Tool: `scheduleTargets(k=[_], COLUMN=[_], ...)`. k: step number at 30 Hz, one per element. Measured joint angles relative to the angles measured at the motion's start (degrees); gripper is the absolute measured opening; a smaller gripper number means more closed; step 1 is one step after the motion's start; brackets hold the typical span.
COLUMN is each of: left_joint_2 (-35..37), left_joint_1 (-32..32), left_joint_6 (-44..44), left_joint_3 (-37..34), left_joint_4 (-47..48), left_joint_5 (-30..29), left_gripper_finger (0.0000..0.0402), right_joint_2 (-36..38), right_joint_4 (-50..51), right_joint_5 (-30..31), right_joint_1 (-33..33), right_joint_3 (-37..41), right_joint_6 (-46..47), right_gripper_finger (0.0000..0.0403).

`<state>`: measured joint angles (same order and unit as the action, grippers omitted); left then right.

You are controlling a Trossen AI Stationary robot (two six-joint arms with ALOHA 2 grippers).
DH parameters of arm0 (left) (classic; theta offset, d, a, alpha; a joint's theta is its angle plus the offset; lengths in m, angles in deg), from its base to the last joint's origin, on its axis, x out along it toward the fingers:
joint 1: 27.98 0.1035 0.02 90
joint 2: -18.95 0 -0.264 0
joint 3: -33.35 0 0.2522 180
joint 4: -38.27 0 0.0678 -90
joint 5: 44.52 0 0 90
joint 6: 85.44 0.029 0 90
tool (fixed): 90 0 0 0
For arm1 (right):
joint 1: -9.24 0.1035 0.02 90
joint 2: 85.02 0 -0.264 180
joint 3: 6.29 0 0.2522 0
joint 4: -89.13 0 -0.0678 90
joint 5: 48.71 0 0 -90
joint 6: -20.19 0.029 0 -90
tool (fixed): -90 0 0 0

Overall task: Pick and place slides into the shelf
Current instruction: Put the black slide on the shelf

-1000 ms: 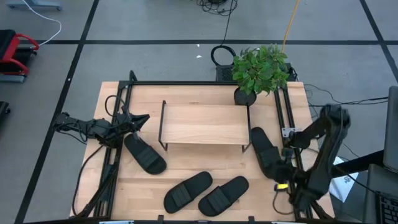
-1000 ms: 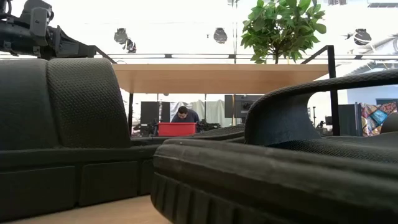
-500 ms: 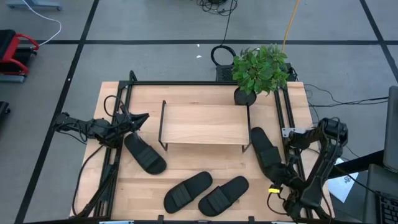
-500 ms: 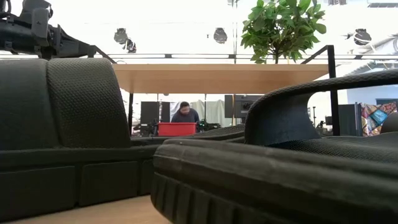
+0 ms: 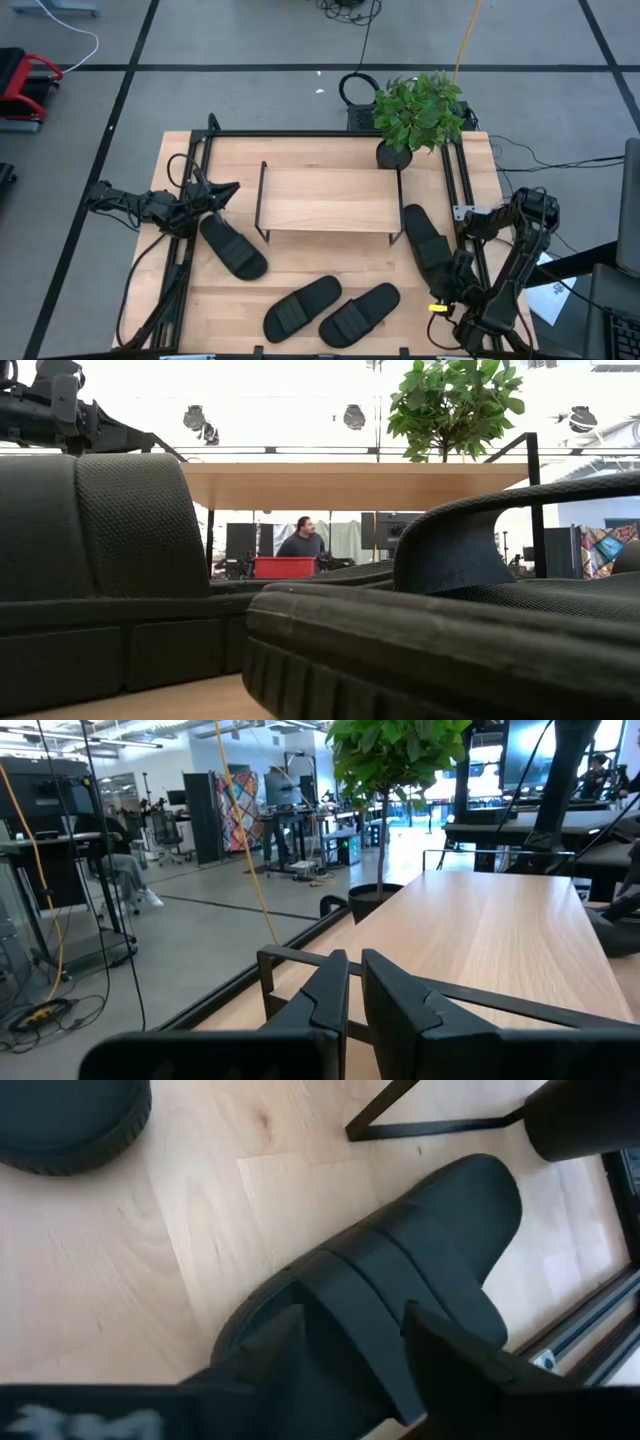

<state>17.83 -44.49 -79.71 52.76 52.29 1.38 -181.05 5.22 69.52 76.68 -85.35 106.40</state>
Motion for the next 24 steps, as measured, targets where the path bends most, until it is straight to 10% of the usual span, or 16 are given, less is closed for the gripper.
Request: scheduleTargets(k=[9,24], left_joint_2=[0.0,0.0], left_joint_1=[0.0,0.0], left_joint_6=[0.0,0.2], left_joint_3=[0.0,0.0], left_joint_4=[0.0,1.6], left_joint_5=[0.0,0.0], left_gripper_finger=[0.0035,0.0035], right_joint_2=[0.0,-1.0], right_joint_4=[-0.4,-2.0], right_joint_5=[-1.4,-5.7], right_joint_1=[0.0,0.0], right_joint_3=[2.2,8.3], right_joint_6=[-2.3,-4.0], right_gripper_finger=[0.0269,0.0239])
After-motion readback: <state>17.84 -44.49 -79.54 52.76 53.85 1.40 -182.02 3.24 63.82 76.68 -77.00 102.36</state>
